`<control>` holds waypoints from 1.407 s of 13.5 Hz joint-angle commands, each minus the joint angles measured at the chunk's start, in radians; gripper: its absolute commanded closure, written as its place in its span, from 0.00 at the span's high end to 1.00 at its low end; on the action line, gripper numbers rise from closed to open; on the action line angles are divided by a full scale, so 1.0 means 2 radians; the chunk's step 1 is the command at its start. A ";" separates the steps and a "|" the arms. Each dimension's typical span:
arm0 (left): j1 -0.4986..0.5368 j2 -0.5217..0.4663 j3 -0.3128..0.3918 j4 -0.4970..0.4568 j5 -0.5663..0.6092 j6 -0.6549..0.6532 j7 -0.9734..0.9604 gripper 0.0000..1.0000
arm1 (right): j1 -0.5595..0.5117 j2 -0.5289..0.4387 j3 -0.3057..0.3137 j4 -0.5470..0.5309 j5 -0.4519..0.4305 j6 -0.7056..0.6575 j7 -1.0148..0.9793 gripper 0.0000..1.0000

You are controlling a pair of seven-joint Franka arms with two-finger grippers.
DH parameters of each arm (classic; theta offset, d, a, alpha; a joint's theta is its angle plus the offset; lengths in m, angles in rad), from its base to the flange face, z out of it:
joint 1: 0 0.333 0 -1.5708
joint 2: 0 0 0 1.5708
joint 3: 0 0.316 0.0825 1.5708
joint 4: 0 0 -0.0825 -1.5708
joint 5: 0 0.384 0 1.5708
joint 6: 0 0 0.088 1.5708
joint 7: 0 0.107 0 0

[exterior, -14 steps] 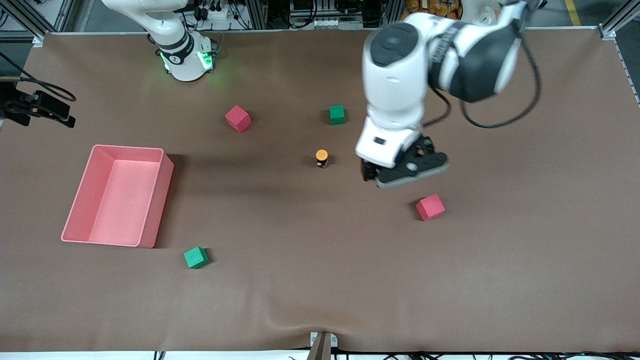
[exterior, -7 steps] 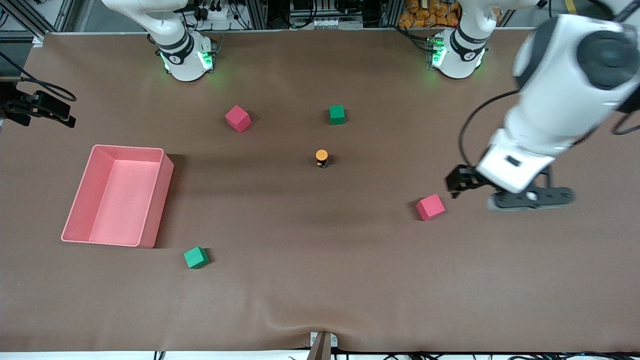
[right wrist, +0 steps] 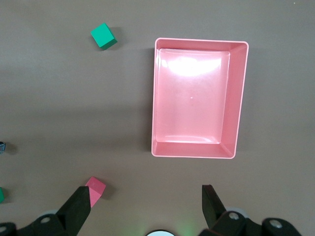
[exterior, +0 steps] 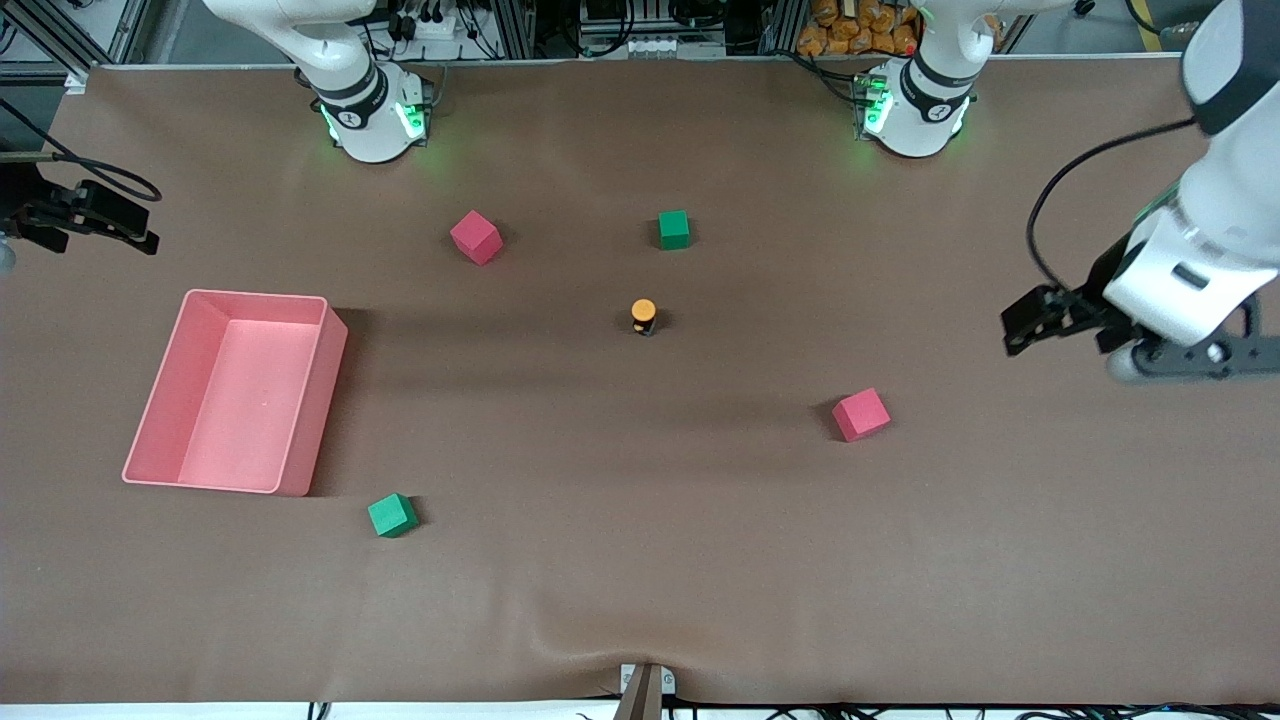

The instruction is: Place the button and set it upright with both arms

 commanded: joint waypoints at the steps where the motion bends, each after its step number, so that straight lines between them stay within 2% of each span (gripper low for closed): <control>1: 0.007 -0.103 0.024 -0.113 -0.024 0.004 0.027 1.00 | -0.001 -0.001 0.001 0.005 -0.005 -0.004 -0.004 1.00; 2: 0.007 -0.141 0.028 -0.153 -0.040 0.005 0.030 1.00 | -0.002 -0.001 0.001 0.006 -0.005 -0.004 -0.004 1.00; 3: 0.008 -0.165 0.028 -0.173 -0.041 0.006 0.031 1.00 | -0.002 -0.001 0.000 0.005 -0.006 -0.004 -0.004 1.00; 4: 0.009 -0.167 0.028 -0.175 -0.041 0.003 0.039 1.00 | -0.002 -0.001 0.001 0.005 -0.006 -0.004 -0.004 1.00; 6: 0.027 -0.158 0.033 -0.161 -0.039 0.003 0.088 1.00 | -0.003 -0.001 0.000 0.005 -0.006 -0.004 -0.004 1.00; 9: 0.026 -0.128 0.061 -0.112 -0.038 -0.012 0.121 1.00 | -0.005 -0.001 -0.001 0.005 -0.006 -0.004 -0.005 1.00; 13: 0.018 -0.087 0.063 -0.044 -0.009 -0.045 0.143 1.00 | -0.004 -0.001 -0.001 0.005 -0.006 -0.004 -0.004 1.00; 19: 0.016 -0.081 0.068 -0.048 -0.034 -0.045 0.144 1.00 | -0.005 -0.001 -0.001 0.005 -0.006 -0.004 -0.004 1.00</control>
